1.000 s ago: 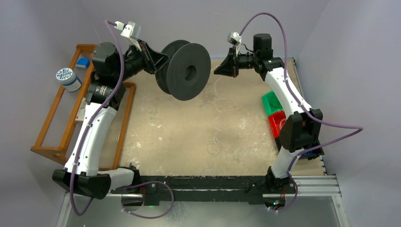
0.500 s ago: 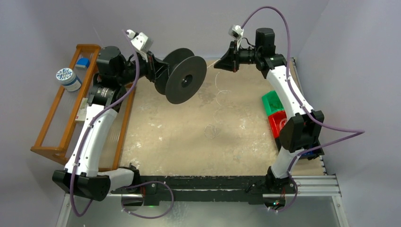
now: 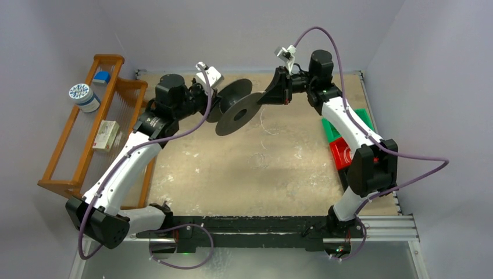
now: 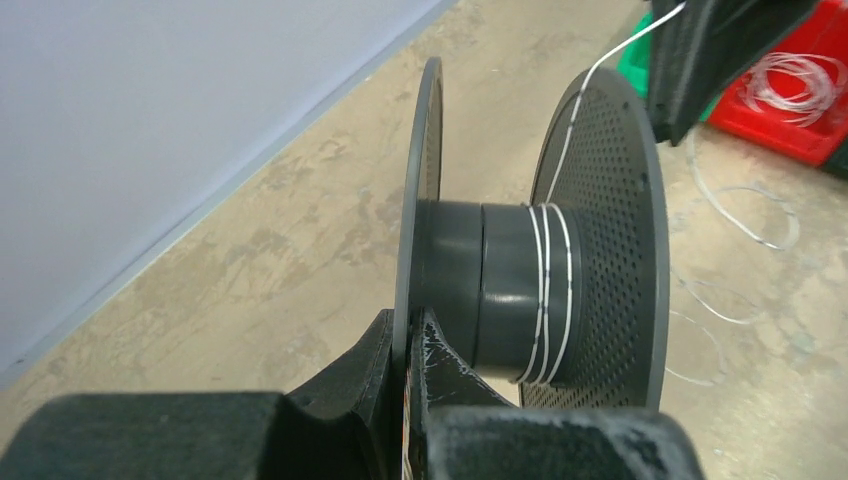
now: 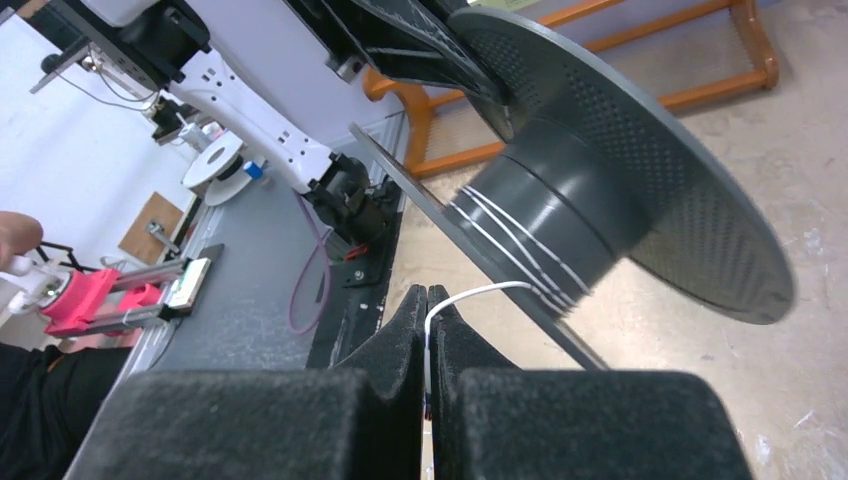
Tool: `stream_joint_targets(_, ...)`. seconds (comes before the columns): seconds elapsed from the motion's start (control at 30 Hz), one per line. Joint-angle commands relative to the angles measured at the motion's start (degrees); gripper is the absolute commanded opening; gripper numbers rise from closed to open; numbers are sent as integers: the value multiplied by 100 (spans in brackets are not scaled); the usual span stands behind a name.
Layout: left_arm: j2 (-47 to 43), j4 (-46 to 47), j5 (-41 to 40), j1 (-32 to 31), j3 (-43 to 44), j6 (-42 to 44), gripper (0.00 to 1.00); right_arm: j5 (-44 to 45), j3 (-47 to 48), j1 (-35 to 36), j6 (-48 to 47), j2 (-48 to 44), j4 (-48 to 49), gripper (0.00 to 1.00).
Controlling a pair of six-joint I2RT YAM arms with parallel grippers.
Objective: Wrap the cables
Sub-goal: Wrap the cable around the cable reel.
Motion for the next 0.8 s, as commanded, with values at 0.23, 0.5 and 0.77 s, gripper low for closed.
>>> stream_joint_targets(0.23,309,1691,-3031,-124,-471,-459,0,-731,-75,608,1130,-174,1814,10)
stream_joint_targets(0.5,653,1512,-3746,-126,-135,-1274,0,-845,-299,934,804,46,1806,12)
stream_joint_targets(0.77,647,1302,-3487,-105,261,-2332,0,-990,-686,1311,352,299,1801,11)
